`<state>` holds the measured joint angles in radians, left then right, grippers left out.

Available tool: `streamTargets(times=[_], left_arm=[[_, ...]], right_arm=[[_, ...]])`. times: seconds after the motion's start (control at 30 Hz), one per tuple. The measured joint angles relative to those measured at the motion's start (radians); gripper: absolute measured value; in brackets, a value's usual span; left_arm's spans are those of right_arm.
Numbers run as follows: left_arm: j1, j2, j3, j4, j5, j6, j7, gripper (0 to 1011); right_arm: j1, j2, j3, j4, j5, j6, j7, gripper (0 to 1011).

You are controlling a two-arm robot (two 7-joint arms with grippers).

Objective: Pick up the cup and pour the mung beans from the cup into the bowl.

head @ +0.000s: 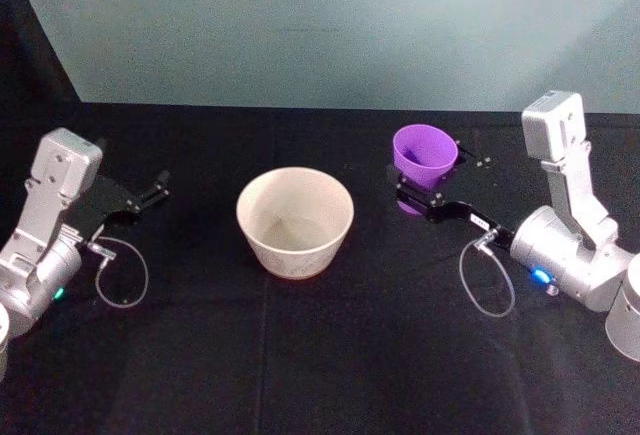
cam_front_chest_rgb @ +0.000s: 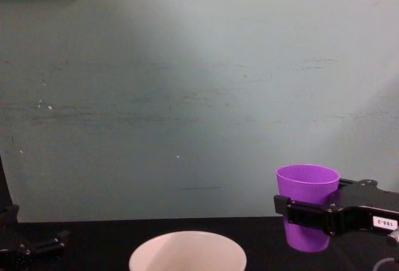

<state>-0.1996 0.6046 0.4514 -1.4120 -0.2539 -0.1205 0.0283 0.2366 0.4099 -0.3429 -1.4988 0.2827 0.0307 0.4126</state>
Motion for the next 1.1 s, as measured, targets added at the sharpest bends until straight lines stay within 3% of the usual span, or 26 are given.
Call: streamTargets(times=[0.7, 0.83, 0.93, 1.0, 1.1], left_arm=[[0.0, 0.0, 0.0, 0.0, 0.0, 0.0, 0.0, 1000], [0.0, 0.0, 0.0, 0.0, 0.0, 0.0, 0.0, 1000], [0.0, 0.0, 0.0, 0.0, 0.0, 0.0, 0.0, 1000], [0.0, 0.0, 0.0, 0.0, 0.0, 0.0, 0.0, 1000], [0.0, 0.0, 0.0, 0.0, 0.0, 0.0, 0.0, 1000]], right_arm=[[0.0, 0.0, -0.001, 0.0, -0.001, 0.0, 0.0, 724], [0.009, 0.01, -0.021, -0.01, -0.045, 0.006, -0.009, 724], [0.022, 0.021, -0.048, -0.026, -0.113, 0.024, -0.027, 726], [0.026, 0.023, -0.055, -0.031, -0.13, 0.029, -0.031, 724], [0.046, 0.03, -0.082, -0.044, -0.205, 0.052, -0.045, 724]])
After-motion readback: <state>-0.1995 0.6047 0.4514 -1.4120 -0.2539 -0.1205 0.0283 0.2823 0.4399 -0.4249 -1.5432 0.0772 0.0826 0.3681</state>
